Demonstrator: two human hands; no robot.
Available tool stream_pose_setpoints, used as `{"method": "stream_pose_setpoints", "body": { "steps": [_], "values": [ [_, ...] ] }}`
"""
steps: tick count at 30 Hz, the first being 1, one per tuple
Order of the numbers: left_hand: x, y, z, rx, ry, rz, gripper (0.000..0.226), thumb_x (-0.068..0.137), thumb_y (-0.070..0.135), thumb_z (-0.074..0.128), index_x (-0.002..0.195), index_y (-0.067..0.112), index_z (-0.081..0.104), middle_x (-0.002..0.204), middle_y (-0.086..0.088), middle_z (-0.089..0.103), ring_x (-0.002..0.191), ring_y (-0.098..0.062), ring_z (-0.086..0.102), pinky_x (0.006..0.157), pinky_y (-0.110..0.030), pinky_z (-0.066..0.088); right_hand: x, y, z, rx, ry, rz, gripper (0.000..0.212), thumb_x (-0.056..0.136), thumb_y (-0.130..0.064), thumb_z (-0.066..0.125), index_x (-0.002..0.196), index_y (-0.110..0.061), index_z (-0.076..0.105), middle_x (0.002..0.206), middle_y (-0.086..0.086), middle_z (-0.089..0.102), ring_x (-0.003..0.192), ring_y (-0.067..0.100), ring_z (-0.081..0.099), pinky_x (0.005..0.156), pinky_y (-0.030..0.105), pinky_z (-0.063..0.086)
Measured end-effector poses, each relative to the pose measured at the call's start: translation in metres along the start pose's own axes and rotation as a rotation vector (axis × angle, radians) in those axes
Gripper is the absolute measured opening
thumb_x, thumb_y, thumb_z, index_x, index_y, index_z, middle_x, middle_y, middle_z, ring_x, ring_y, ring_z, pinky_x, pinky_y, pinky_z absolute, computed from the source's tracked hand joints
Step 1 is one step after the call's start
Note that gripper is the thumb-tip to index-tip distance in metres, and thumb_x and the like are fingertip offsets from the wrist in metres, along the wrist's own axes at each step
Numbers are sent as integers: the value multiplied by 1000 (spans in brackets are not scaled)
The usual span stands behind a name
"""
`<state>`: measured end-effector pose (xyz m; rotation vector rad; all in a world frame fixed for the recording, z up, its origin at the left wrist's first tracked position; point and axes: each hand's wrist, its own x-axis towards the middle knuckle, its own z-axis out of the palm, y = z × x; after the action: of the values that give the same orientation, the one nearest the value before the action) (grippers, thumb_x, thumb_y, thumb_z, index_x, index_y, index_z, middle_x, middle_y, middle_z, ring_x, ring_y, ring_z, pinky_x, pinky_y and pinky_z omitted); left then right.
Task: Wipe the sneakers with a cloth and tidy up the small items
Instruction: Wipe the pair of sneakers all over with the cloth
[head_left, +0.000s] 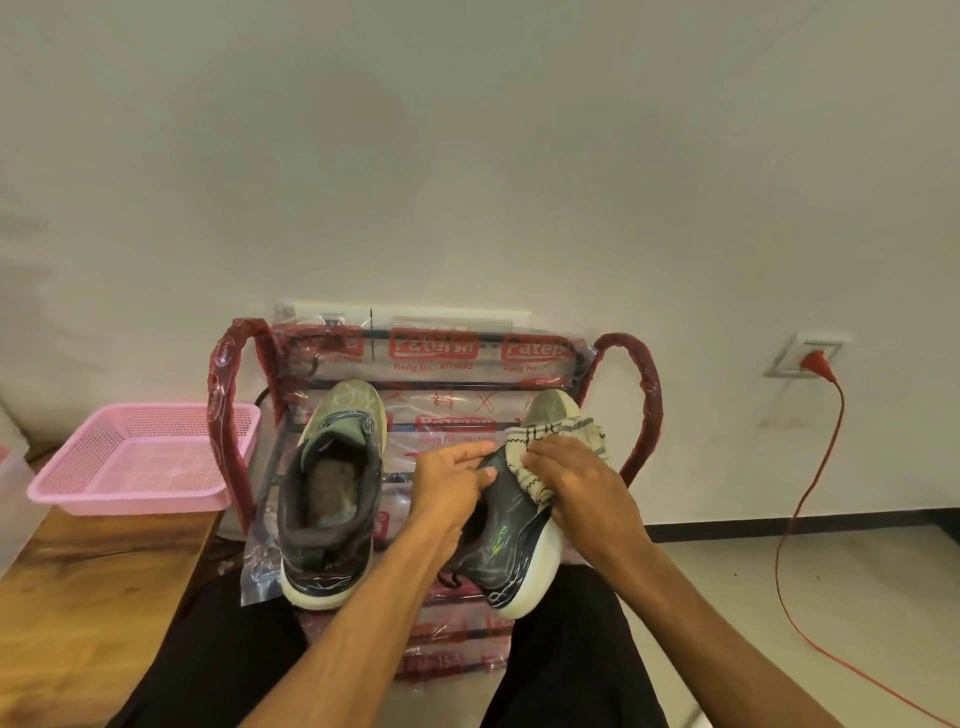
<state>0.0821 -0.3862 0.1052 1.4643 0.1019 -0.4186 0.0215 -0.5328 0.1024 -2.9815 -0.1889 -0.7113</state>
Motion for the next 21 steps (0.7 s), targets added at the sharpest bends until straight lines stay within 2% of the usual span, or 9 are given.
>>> {"method": "stream_pose_setpoints", "body": {
  "steps": [2,5,7,11,14,17,21],
  "values": [
    [1,1,0,-14,-2,-21,34,86,-15,59,113,5,67,92,1,68,81,-7,64,53,-8,50,2,-3,-1,6,-2,36,61,42,6,92,98,-11,76,101,7,74,98,25,70,89,34,48],
    [3,0,-6,-66,29,-59,34,86,-16,58,110,6,68,91,-1,70,80,-12,67,54,-14,51,-4,-6,2,42,-65,-97,62,48,4,91,105,-14,75,108,3,73,104,21,67,94,28,38],
    [5,-4,-12,-91,17,-93,35,85,-15,59,111,6,69,96,-4,73,83,-16,69,59,-20,53,-5,-1,-1,48,-84,-150,57,51,-3,92,105,-15,75,109,2,72,105,20,67,95,29,43],
    [9,-3,-12,-62,-36,-119,33,82,-16,63,99,11,72,101,-10,73,88,-21,71,64,-24,56,8,3,-7,-16,-51,-58,50,50,-7,93,97,-13,77,102,4,74,100,22,69,87,34,53],
    [12,3,-15,-23,-24,-111,34,80,-18,63,95,12,73,99,-10,73,88,-21,70,59,-22,54,4,-6,-1,8,-60,-100,54,51,-2,92,102,-14,75,106,4,73,103,22,68,93,32,46],
    [13,3,-20,-53,2,-140,33,80,-19,61,100,5,71,95,-12,73,83,-22,70,52,-19,53,-7,-7,0,19,-73,-207,55,55,-8,92,106,-14,74,110,3,72,106,20,67,95,31,45],
    [10,2,-13,-132,0,-175,32,80,-20,62,100,5,70,93,-15,72,77,-22,71,56,-23,57,11,3,-7,-48,-37,-97,47,52,-8,93,96,-12,77,99,5,74,96,22,69,84,33,55]
  ]
}}
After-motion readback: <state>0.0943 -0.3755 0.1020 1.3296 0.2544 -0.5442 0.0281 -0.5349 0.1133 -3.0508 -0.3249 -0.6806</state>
